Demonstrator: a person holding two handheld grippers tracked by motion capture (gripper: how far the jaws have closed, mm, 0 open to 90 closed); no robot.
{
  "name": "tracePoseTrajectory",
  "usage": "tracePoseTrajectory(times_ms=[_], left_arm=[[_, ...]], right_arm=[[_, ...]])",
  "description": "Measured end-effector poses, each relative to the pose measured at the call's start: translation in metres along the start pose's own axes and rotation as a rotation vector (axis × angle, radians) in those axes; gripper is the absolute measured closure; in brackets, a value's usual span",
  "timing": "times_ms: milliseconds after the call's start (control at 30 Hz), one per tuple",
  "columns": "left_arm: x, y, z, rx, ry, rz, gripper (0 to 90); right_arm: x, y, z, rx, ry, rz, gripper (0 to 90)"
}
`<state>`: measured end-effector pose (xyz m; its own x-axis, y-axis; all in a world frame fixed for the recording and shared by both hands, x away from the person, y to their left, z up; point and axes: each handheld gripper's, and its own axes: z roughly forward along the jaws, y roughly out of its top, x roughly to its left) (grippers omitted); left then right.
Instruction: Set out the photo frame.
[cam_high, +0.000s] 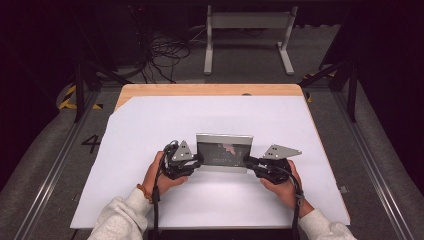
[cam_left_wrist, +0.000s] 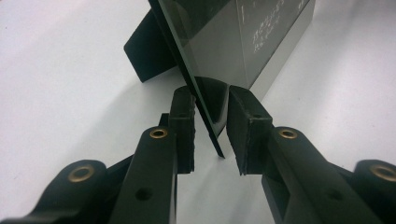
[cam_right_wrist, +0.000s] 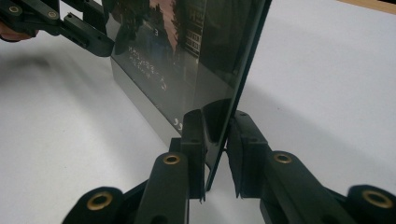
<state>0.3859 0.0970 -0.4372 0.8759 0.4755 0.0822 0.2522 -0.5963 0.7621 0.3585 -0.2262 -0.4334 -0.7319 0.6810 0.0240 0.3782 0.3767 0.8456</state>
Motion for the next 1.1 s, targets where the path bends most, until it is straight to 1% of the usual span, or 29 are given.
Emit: tracePoseTrajectory(times_ms=[233, 367, 567, 633, 733, 900, 1000, 1100], left_arm=[[0.001, -0.001, -0.001, 0.0, 0.0, 0.001, 73.1], [0.0, -0.002, -0.001, 0.004, 0.006, 0.009, 73.3], [-0.001, -0.004, -0.002, 0.002, 0.009, 0.009, 73.8], [-0.001, -0.005, -0.002, 0.004, 0.005, 0.014, 72.8], [-0.003, -0.007, -0.003, 0.007, 0.005, 0.018, 71.9], [-0.005, -0.01, -0.006, 0.007, 0.014, 0.026, 71.4], [-0.006, -0.011, -0.007, 0.009, 0.014, 0.02, 69.7], [-0.007, -0.014, -0.01, 0.001, 0.015, 0.023, 67.5]], right_arm=[[0.001, 0.001, 0.002, 0.002, -0.003, -0.008, 76.9], [0.002, 0.001, 0.002, 0.004, -0.009, -0.019, 76.7], [0.002, 0.002, 0.002, 0.01, -0.017, -0.039, 76.6], [0.003, 0.002, 0.002, 0.011, -0.022, -0.048, 76.6], [0.005, 0.002, 0.001, 0.02, -0.046, -0.081, 76.7], [0.005, 0.002, -0.001, 0.027, -0.052, -0.094, 76.6], [0.006, 0.002, -0.003, 0.025, -0.048, -0.093, 75.8], [0.007, 0.002, -0.005, 0.022, -0.051, -0.103, 74.6]])
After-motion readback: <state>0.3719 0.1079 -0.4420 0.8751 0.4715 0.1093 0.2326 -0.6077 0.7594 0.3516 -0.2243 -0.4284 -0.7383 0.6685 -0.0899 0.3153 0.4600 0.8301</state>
